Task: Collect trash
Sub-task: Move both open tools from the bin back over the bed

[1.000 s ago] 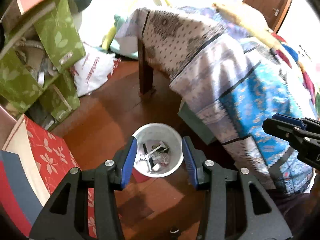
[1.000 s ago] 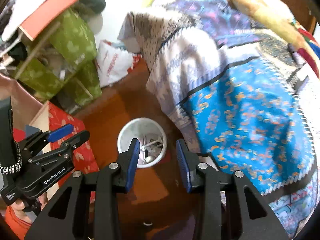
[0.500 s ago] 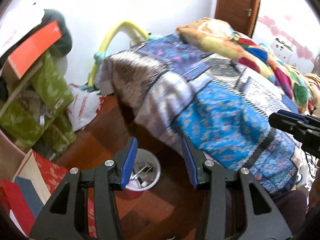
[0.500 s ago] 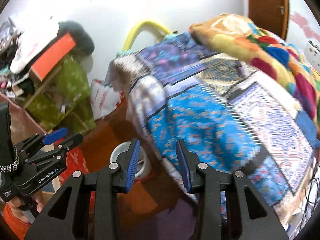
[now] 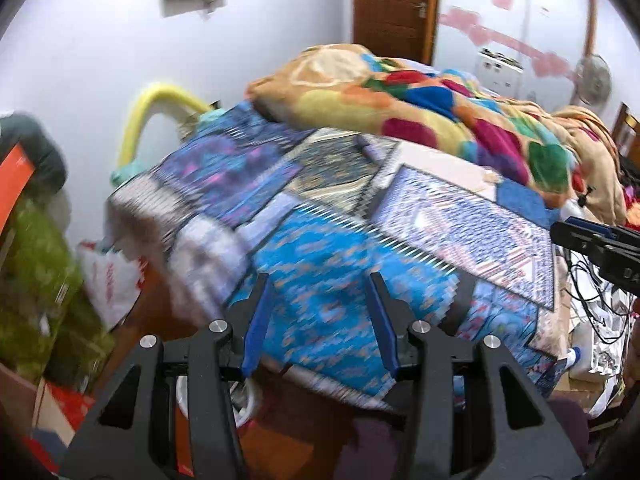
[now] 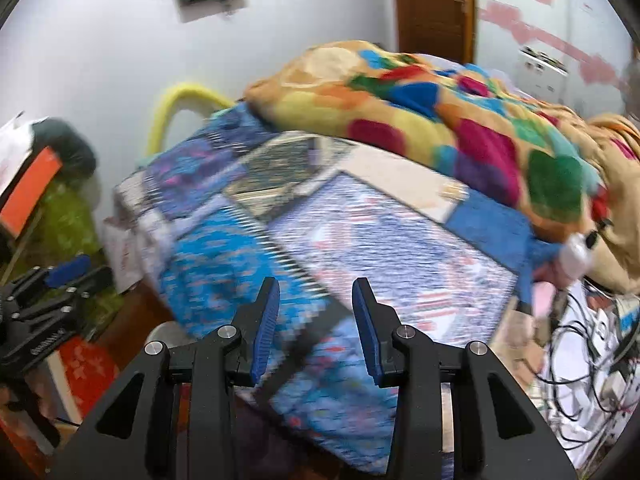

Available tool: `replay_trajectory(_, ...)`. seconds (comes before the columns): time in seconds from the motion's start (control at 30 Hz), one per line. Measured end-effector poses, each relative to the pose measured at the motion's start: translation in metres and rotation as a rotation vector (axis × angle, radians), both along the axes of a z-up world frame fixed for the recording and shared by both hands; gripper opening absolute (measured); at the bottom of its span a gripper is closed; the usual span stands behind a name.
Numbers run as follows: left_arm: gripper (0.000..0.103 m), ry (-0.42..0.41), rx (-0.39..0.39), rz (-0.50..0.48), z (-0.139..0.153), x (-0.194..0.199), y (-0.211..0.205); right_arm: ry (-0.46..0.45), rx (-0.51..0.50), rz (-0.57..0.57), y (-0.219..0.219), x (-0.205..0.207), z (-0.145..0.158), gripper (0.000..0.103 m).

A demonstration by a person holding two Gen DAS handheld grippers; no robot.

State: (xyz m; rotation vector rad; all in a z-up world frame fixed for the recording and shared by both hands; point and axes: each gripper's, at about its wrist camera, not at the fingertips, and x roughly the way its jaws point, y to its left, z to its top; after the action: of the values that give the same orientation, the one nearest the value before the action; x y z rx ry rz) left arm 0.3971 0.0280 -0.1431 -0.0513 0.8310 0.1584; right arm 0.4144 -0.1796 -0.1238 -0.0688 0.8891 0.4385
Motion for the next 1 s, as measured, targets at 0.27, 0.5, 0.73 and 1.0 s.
replay_trajectory(0.27,0.047,-0.010,0.017,-0.102,-0.011,0.070,-0.047,0.021,-0.020,-0.138,-0.060,0.048,-0.013,0.034)
replay_trajectory(0.5,0.048,0.027,-0.043,-0.093,-0.042,0.131,-0.056,0.030,-0.020,-0.188,-0.085,0.092,-0.026,0.034)
replay_trajectory(0.73,0.048,0.041,-0.105,-0.031,-0.064,0.185,-0.039,0.061,0.012,-0.222,-0.100,0.139,-0.048,0.034)
replay_trajectory(1.0,0.048,0.109,-0.141,-0.009,-0.103,0.253,-0.028,0.089,0.055,-0.220,-0.101,0.189,-0.066,0.034)
